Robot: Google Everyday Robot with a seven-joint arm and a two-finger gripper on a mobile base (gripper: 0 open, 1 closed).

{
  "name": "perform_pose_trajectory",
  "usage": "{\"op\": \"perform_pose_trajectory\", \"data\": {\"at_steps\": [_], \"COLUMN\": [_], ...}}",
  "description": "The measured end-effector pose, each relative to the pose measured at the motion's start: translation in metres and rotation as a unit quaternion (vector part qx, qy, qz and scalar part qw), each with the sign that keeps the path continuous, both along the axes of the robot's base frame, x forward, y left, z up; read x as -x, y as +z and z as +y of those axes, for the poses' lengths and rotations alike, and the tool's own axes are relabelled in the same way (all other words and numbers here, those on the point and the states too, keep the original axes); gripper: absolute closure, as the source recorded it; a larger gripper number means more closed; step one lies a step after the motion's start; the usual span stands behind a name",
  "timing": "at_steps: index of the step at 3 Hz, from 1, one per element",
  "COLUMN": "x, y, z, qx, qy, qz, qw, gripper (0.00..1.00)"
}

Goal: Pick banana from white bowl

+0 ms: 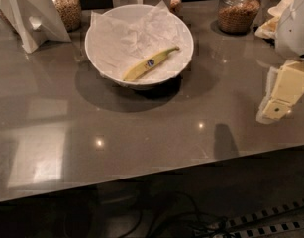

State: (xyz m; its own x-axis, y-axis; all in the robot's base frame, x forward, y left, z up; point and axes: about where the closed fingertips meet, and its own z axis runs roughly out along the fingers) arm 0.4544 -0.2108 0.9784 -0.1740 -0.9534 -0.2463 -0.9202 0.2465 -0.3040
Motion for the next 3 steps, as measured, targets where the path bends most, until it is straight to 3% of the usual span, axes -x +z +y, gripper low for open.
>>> {"op": "perform_pose_trajectory", "data": {"at_steps": [1, 2, 3], "x": [-0.036, -0.084, -0.136], "y": [0.001, 0.002, 0.004], "z": [0.014, 0.034, 0.059], "qx": [-0.032, -0.063, -0.087], "qy": [0.035, 0.081, 0.125], "qz": [-0.057, -0.100, -0.114], "qw": [0.9972, 0.9897, 0.9819], "gripper": [0.00, 0.00, 0.00]}}
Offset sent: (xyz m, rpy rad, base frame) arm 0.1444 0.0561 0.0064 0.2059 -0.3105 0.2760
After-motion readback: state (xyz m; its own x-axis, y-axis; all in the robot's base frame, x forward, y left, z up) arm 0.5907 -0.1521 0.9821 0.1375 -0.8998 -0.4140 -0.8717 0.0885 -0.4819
